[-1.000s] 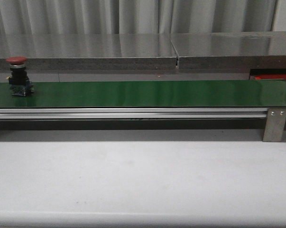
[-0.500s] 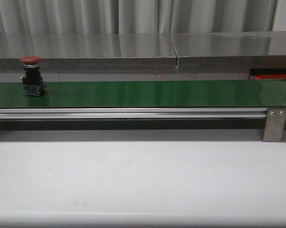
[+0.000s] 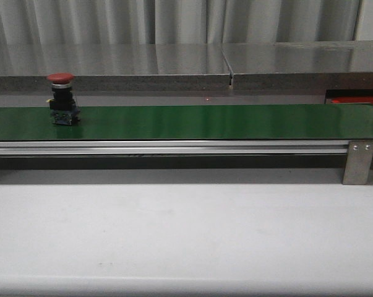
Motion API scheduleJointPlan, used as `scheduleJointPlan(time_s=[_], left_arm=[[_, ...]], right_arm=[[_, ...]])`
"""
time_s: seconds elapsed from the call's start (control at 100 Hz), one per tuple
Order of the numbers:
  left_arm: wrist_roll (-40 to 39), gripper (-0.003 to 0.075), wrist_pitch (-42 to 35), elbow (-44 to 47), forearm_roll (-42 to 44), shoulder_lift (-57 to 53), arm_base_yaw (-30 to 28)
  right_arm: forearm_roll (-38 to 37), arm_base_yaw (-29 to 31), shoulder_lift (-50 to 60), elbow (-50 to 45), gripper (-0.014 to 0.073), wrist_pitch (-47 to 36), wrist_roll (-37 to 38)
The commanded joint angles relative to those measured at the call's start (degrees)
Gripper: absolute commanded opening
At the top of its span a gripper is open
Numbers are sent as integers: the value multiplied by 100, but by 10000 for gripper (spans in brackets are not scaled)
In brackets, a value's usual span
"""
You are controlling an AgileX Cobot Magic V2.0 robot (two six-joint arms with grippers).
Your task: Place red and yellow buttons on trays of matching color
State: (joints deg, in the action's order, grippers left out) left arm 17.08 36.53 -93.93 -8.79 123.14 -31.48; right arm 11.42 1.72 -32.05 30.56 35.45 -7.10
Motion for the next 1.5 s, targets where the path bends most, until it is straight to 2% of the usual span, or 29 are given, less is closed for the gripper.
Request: scheduleJointPlan(time_s=[0.0,0.08,0.22,0.43,0.65,0.83,1.16,1.49], left_arm=[[10,393,-200,-187,-52,-319,-15],[10,282,-169,-187,-52,-319,-15],[10,130,-13,-187,-52,-378,-15],[-21,3,310,-187,-184,-868,-15],[-21,-19,408,-187,-578,-1737,85],[-21,-19,452,-187,-578,-2240,597],[-21,-19,477,-187,-578,-1893,1509],[-21,-19,516,-187,-818,-1415,1665]], right_arm=[[50,-1,6,144,-67,-356,-48],[50,-1,6,144,-67,-356,-48],[50,-1,6,144,-67,-356,-48],[50,-1,6,144,-67,-356,-48],[50,-1,6,144,-67,-356,-48],[50,-1,6,144,-67,-356,-48],[50,-1,6,144,-67,-356,-48],[50,-1,6,144,-67,-351,-48]])
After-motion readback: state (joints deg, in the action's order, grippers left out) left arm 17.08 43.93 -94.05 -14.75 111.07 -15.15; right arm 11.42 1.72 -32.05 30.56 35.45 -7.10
